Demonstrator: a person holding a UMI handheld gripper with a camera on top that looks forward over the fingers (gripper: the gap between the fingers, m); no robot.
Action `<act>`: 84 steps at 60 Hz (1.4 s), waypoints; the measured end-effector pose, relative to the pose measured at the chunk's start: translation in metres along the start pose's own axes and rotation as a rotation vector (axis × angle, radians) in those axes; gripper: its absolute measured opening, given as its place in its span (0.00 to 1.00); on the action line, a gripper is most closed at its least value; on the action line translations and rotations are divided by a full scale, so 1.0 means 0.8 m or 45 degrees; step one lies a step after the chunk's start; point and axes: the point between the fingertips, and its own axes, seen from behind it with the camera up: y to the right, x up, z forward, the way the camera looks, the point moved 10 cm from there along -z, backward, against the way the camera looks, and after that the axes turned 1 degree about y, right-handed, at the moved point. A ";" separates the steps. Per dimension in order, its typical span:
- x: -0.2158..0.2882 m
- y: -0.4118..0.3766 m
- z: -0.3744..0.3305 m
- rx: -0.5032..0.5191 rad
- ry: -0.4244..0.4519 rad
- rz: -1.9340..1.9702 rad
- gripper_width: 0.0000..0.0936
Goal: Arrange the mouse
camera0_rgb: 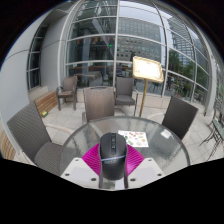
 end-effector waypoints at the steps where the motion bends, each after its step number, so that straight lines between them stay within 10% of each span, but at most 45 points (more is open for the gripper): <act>1: 0.012 0.014 -0.003 -0.007 0.027 0.002 0.31; 12: 0.035 0.148 -0.029 -0.086 0.117 0.020 0.30; 32: -0.227 0.216 0.073 -0.053 -0.394 0.063 0.30; 44: -0.316 0.197 0.093 -0.031 -0.516 0.107 0.30; 64: -0.313 0.199 0.098 -0.029 -0.489 0.091 0.51; 70: -0.301 0.195 0.087 -0.033 -0.562 0.057 0.85; 84: -0.186 0.176 0.005 -0.050 -0.378 0.022 0.86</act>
